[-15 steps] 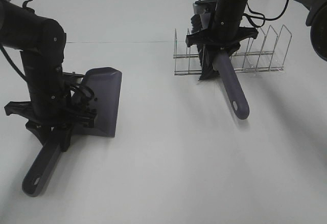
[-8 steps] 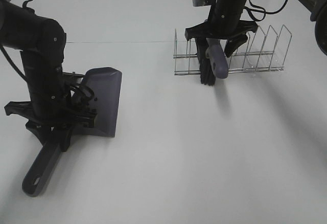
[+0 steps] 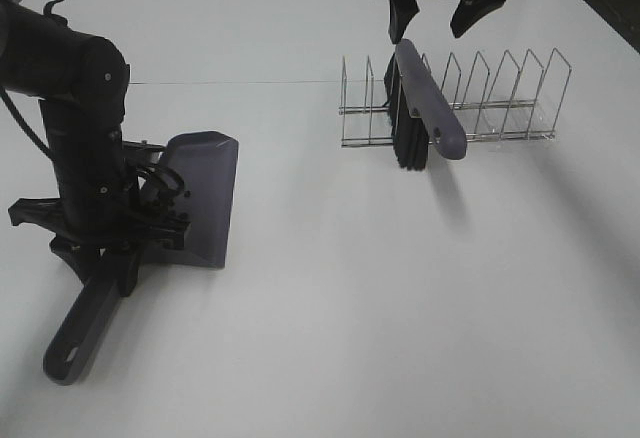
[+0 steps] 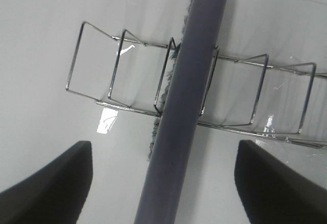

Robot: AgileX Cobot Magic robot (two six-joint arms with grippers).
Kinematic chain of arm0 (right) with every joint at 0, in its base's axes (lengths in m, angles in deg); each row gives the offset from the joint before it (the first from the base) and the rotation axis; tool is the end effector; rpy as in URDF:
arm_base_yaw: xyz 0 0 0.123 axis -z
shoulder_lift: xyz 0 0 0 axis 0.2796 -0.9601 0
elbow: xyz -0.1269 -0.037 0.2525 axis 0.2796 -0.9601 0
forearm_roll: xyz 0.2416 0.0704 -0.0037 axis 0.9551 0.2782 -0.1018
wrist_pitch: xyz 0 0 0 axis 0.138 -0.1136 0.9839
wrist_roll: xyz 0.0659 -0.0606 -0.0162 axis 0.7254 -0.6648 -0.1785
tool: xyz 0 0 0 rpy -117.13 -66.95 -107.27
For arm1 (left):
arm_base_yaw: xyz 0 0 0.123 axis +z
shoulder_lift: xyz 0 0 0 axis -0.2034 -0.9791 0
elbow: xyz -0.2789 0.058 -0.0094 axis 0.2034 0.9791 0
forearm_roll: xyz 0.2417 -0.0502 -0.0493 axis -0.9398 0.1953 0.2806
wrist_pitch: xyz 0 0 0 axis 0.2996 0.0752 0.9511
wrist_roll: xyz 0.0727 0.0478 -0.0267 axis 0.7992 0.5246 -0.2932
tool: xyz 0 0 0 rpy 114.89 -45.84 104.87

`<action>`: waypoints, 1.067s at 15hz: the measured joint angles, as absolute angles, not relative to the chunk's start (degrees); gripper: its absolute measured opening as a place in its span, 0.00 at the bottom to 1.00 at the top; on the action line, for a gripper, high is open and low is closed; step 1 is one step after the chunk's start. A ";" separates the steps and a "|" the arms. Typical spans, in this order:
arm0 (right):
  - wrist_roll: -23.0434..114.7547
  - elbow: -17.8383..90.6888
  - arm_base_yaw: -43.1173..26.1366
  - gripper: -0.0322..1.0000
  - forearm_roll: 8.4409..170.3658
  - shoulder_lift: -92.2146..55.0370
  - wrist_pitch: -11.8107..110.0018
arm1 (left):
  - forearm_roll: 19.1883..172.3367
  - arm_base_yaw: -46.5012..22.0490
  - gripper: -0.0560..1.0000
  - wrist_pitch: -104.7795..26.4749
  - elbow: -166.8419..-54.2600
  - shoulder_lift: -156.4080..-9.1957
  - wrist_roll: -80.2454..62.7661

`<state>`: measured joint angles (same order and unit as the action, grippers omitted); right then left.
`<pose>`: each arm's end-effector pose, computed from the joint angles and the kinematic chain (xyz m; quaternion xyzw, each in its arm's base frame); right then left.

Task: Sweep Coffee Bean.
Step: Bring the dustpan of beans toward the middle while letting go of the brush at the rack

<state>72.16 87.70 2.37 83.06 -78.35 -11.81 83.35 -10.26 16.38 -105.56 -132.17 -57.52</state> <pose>0.4903 0.1234 0.2572 -0.0870 0.9752 0.0439 0.1987 0.3364 -0.1374 0.0969 -0.0574 -0.9925 -0.0266 0.1042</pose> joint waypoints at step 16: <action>74.05 59.63 2.37 0.66 74.98 -46.95 -11.75 | 85.87 2.23 0.37 12.37 -105.39 -126.61 -50.19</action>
<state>74.05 59.63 2.37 74.98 -46.95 -11.75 85.87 2.23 12.37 -105.39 -126.61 -50.19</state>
